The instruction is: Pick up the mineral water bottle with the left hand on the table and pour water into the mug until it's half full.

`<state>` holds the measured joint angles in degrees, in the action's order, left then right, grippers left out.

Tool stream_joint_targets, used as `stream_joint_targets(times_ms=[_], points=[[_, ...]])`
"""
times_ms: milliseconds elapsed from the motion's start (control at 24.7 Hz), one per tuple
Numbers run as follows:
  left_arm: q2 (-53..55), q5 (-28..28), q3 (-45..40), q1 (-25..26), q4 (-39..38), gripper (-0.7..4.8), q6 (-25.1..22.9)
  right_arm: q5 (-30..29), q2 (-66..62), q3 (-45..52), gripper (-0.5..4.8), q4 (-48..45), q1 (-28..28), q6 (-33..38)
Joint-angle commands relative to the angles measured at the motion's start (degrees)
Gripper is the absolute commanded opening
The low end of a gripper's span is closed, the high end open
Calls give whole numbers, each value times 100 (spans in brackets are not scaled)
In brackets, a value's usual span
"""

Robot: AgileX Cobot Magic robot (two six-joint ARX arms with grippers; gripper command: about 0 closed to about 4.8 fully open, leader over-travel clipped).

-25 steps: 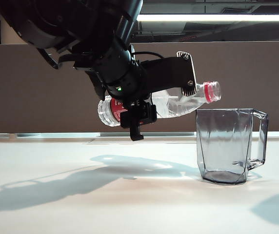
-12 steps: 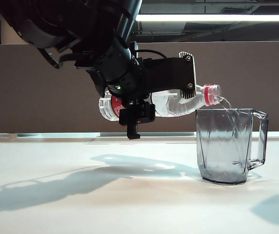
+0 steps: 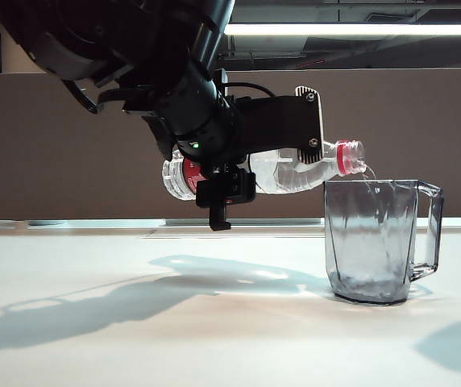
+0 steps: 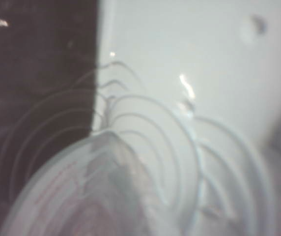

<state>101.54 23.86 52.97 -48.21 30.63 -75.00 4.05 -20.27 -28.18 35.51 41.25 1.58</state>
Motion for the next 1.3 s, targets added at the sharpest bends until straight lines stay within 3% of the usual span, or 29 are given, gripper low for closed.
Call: stream_joint_targets(times_ms=[41,405,1297], points=[[-68,39,72,-20,291,238,-4,-11,9,-37,-2,-59,0,15],[-68,39,72,-20,291,238,-260,-11,9,-37,-1,-59,0,15],[-68,170,72,-20,291,238,-260,-11,9,-37,-1,-59,0,15]])
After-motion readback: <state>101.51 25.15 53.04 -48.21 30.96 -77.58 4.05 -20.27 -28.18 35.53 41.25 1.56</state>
